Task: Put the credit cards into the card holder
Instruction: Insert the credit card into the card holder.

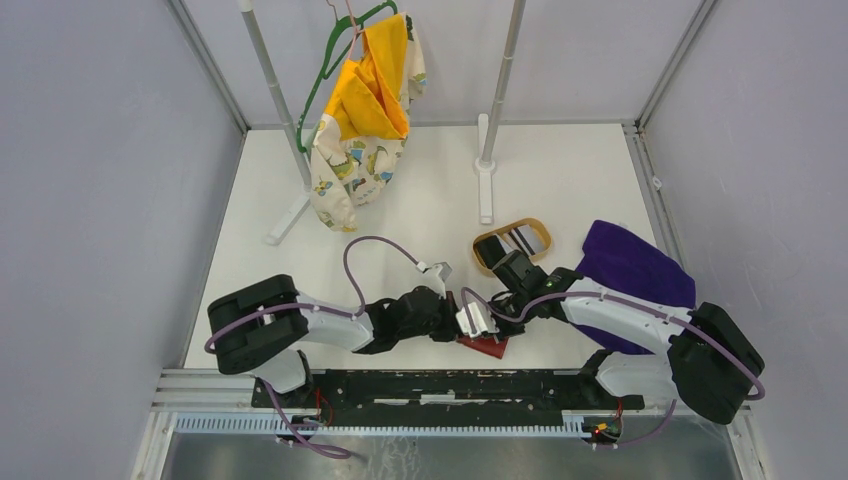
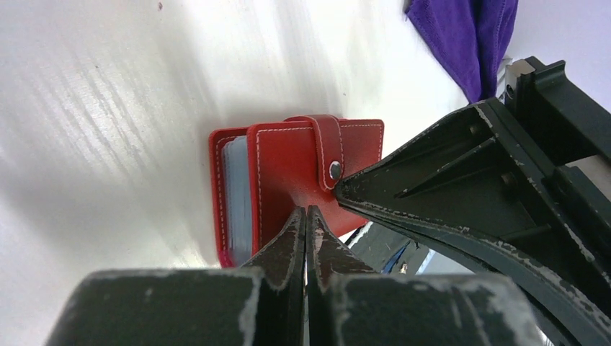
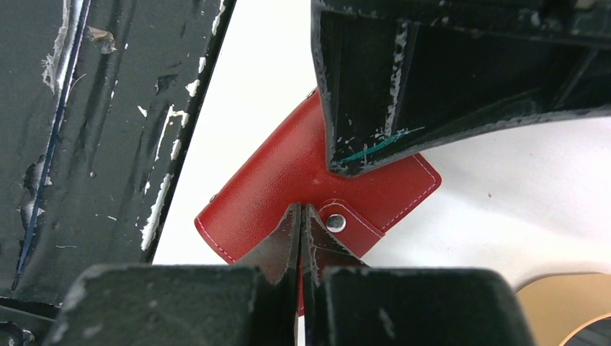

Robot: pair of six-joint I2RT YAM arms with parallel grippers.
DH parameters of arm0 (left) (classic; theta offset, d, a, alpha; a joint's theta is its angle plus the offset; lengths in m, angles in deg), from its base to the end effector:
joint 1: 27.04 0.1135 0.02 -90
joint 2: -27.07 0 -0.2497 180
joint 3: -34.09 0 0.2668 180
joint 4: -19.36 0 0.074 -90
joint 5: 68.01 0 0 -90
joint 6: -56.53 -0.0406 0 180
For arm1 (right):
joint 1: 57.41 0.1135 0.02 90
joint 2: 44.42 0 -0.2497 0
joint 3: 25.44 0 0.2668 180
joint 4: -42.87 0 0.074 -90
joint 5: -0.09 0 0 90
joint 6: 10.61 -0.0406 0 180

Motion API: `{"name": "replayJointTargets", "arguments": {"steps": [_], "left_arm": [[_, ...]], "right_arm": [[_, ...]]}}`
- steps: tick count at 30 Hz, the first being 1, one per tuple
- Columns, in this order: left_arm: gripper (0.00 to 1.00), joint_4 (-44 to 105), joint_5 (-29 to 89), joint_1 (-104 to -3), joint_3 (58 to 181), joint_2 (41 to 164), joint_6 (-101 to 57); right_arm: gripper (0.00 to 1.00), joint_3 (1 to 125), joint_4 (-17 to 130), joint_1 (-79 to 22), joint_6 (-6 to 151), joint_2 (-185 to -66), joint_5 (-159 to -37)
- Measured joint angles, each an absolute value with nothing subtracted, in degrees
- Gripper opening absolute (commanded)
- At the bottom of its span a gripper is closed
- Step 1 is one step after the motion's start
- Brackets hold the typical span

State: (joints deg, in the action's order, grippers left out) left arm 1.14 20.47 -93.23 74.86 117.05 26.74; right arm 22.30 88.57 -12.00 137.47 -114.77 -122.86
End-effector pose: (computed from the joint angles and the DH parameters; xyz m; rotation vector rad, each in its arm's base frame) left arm 0.1190 -0.2671 0.1022 0.1068 2.3889 -1.1935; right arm 0.1403 0.1738 0.1457 -2.1481 1.5048 0.7143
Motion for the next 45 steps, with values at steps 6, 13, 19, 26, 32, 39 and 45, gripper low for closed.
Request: {"name": "replayJointTargets", "arguments": {"steps": [6,13,19,26,32,39,45], "left_arm": [[0.04,3.0,20.2,-93.0,75.0,115.8,26.6],[0.04,3.5,20.1,-93.0,78.6,116.0,26.0],[0.04,3.4,20.4,-93.0,79.6,116.5,25.0],[0.02,3.3,21.2,-93.0,83.8,121.7,24.4],[0.02,3.5,22.2,-93.0,84.3,123.4,24.3],[0.02,3.5,22.3,-93.0,84.6,124.3,23.4],[0.02,3.8,22.3,-92.7,84.5,124.3,23.4]], "right_arm": [[0.0,22.3,89.2,-12.7,136.1,-114.6,-123.3],[0.21,22.3,90.9,-13.9,134.8,-113.9,-124.3],[0.24,22.3,93.1,-14.9,134.7,-112.7,-125.1],[0.34,22.3,95.1,-15.8,135.3,-112.3,-126.9],[0.32,22.4,96.7,-19.5,136.2,-109.0,-128.5],[0.12,22.4,90.5,-20.3,130.8,-108.2,-125.7],[0.04,22.3,87.9,-17.3,127.2,-113.1,-121.2]]}}
